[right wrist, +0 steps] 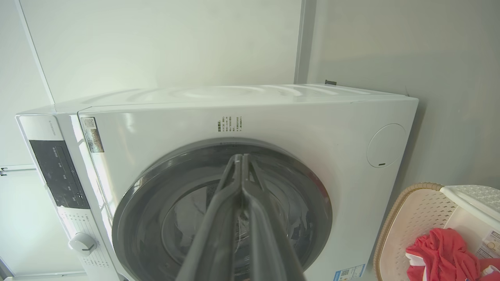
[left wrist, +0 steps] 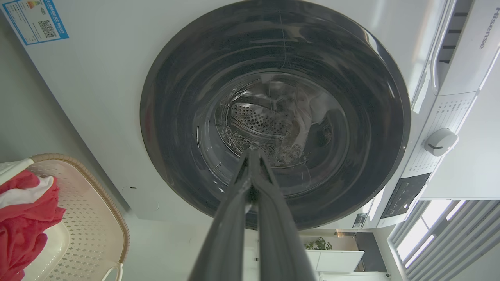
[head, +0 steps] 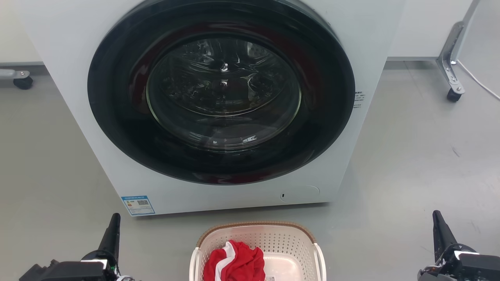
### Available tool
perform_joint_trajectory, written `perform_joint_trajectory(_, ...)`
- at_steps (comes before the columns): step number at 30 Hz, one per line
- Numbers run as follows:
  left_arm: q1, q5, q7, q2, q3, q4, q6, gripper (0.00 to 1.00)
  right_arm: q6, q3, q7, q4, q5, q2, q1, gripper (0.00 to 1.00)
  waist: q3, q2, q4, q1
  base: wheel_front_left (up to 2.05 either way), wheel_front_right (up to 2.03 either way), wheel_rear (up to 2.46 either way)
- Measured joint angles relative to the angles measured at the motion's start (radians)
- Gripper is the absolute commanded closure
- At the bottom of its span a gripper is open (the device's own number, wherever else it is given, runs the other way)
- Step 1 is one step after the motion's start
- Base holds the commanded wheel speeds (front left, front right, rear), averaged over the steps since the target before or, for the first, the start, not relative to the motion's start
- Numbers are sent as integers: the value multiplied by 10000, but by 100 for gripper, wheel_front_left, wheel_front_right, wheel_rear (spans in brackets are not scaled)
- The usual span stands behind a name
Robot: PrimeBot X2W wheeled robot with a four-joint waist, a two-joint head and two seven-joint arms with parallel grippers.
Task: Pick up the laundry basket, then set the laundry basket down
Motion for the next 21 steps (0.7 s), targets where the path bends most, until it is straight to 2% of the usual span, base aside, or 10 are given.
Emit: perform_joint_trajectory(21,-1,-2,0,-2,0,13,-73,100,0,0,-2,0,10,2,0,100,0,0,0,0,0,0,0)
